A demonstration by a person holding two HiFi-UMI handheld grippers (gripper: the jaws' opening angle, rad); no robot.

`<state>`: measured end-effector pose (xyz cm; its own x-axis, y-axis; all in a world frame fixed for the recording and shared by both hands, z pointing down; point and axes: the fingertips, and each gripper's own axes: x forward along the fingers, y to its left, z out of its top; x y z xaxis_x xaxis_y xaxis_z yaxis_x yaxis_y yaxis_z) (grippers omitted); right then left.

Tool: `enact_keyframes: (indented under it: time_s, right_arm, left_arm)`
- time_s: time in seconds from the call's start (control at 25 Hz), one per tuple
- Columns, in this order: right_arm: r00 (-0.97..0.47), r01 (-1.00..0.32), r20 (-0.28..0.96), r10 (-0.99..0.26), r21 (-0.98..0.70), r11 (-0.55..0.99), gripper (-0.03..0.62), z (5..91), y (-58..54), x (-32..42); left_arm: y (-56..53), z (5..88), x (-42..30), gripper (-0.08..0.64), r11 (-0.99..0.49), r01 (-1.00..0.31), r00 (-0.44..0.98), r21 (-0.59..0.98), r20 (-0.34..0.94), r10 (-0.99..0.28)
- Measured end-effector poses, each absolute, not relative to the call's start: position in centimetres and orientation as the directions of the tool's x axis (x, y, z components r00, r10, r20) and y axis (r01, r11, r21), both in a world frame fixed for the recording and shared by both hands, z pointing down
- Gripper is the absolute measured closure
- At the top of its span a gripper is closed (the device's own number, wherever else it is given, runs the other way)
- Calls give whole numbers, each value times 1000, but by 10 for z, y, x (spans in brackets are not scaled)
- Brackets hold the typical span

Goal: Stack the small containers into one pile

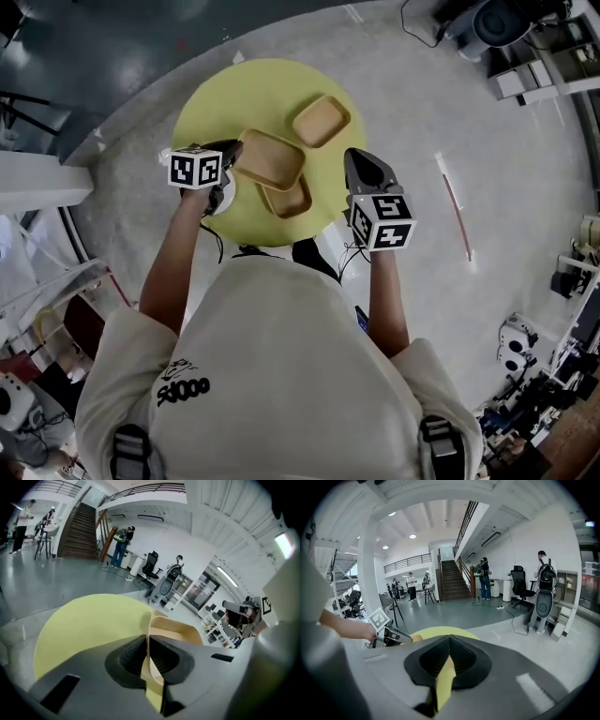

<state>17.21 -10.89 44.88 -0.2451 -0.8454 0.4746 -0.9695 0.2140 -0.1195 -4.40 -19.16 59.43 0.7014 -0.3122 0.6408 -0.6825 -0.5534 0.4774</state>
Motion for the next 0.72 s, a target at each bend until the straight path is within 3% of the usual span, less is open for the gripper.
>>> enact_keyframes:
  time_s: [0.32, 0.72]
  right_arm:
    - [-202, -979, 487, -850, -125, 161, 581, 454, -89, 178]
    - [-143, -987, 526, -838, -134, 84, 581, 465, -58, 198]
  left_arm:
    - [-145, 624, -3, 534, -761, -513, 663, 396, 747, -58]
    - [-139, 646, 23, 537, -892, -384, 548, 239, 836, -12]
